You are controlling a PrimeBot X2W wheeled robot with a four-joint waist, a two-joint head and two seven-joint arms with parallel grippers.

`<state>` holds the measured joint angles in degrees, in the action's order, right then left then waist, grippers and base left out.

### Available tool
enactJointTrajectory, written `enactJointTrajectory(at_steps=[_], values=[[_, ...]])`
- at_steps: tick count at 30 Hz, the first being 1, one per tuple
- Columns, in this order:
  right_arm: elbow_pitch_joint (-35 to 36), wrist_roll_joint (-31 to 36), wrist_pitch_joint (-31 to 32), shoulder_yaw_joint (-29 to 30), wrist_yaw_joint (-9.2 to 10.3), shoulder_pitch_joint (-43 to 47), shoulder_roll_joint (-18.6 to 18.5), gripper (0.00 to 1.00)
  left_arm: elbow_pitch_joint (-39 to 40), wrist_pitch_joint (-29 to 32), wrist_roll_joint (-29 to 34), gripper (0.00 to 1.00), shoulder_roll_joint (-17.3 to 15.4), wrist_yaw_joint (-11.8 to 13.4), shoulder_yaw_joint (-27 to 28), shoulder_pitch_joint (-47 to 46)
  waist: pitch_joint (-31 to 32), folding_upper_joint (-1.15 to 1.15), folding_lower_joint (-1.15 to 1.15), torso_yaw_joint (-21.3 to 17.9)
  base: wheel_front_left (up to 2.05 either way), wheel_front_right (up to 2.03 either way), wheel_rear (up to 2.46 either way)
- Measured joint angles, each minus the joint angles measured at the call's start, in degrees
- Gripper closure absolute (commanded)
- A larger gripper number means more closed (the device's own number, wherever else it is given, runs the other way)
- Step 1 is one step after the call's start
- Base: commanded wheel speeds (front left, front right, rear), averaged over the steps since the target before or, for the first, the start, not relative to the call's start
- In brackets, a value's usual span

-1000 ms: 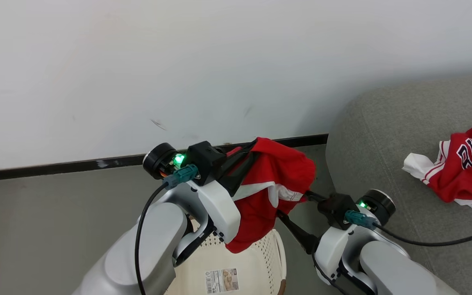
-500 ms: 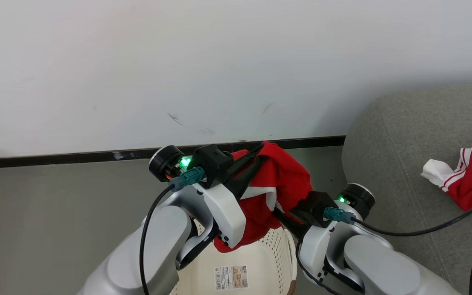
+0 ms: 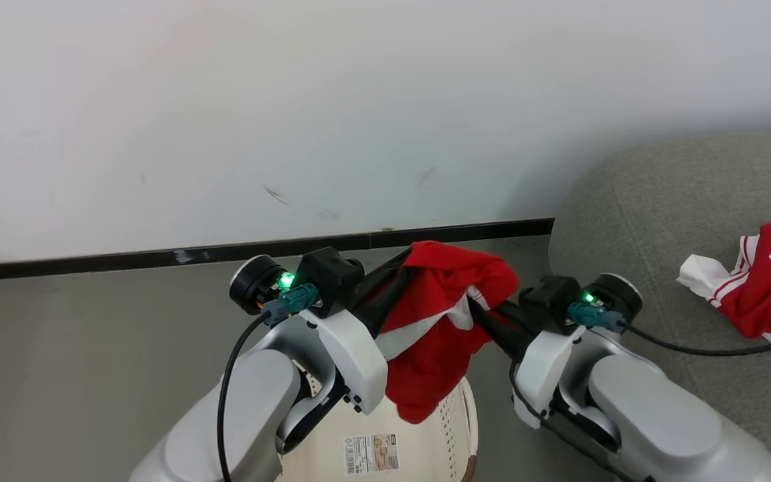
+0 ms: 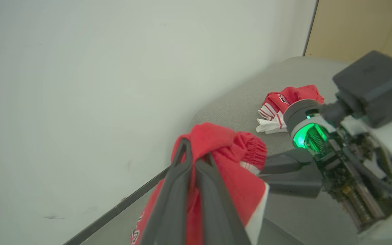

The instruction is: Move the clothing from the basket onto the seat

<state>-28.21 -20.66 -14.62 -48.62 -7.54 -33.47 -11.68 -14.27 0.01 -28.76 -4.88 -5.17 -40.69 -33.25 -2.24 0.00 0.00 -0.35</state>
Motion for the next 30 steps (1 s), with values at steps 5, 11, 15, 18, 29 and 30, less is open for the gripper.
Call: enactJointTrajectory(at_steps=[5, 11, 15, 18, 29, 30], values=[[2.07, -0.01, 0.00, 4.57, 0.00, 0.07, -2.49, 1.00, -0.49, -0.43, 0.00, 0.61, -0.05, 0.51, 0.84, 0.29, 0.02, 0.00, 0.00, -0.95, 0.00, 0.00, 0.00], [5.00, 0.34, 0.00, 11.46, 0.00, 0.35, -6.16, 1.00, -1.45, -1.13, -0.46, 0.00, 0.26, 0.48, 0.42, 1.11, 0.07, 0.00, 0.00, -2.50, 0.00, 0.00, 0.00], [8.20, 2.04, 0.00, 17.01, 0.00, 0.44, -8.16, 1.00, -1.82, -1.67, -0.48, 0.00, 0.70, 0.42, -0.32, 1.12, 0.18, 0.00, 0.00, -3.77, 0.00, 0.00, 0.00], [9.88, 2.96, -0.01, 19.53, 0.00, 0.79, -9.24, 1.00, -2.05, -2.15, -0.51, 0.00, 0.91, 0.38, -0.74, 1.12, 0.26, 0.00, 0.00, -4.48, 0.00, 0.00, 0.00], [15.51, 6.71, -0.01, 29.76, 0.00, 8.04, -13.16, 1.00, -2.70, -4.19, -1.46, 0.00, 1.31, -0.11, -2.45, 2.13, 1.00, 0.00, 0.00, -8.98, 0.00, 0.00, 0.00], [16.47, 7.19, -0.01, 31.19, 0.00, 9.38, -13.58, 1.00, -2.90, -4.24, -1.47, 0.00, 1.32, -0.12, -2.79, 2.44, 1.16, 0.00, 0.00, -9.92, 0.00, 0.00, 0.00]])
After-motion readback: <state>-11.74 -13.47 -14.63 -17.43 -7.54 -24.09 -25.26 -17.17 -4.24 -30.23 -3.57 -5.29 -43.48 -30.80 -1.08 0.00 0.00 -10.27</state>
